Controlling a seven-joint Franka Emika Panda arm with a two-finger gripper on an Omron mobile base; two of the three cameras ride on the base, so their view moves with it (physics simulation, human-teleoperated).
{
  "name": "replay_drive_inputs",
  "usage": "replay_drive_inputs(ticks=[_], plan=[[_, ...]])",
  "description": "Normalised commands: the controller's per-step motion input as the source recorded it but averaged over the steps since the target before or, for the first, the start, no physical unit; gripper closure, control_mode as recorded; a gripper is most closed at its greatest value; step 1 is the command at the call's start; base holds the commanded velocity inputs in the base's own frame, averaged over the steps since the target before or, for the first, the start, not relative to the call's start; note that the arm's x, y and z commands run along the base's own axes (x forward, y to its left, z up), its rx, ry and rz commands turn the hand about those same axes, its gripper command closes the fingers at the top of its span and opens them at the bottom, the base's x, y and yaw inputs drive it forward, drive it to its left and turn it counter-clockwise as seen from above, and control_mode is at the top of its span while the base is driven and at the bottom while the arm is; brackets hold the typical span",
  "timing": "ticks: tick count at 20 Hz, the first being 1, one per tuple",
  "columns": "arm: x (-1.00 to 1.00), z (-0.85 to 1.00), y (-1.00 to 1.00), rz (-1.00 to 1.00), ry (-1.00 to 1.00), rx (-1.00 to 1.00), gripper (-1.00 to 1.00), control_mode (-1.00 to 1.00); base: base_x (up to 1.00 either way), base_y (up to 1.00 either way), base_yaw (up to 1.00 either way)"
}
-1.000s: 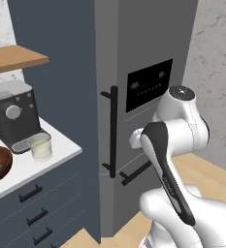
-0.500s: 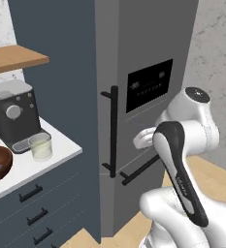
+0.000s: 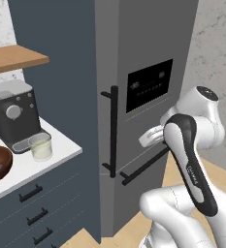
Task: Grab a lemon wedge from the fridge and one ice cube from the ice bowl, and put them in the glass of lemonade.
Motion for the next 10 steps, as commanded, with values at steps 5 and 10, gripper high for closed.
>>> replay_drive_inputs(ticks=[5,10], plan=[[0.0,-0.04,-0.04,0.0,0.02,0.05,-1.0,-1.0,0.0,0.0,0.0],[0.68,-0.01,-0.1,0.02,-0.03,0.05,-1.0,-1.0,0.0,0.0,0.0]])
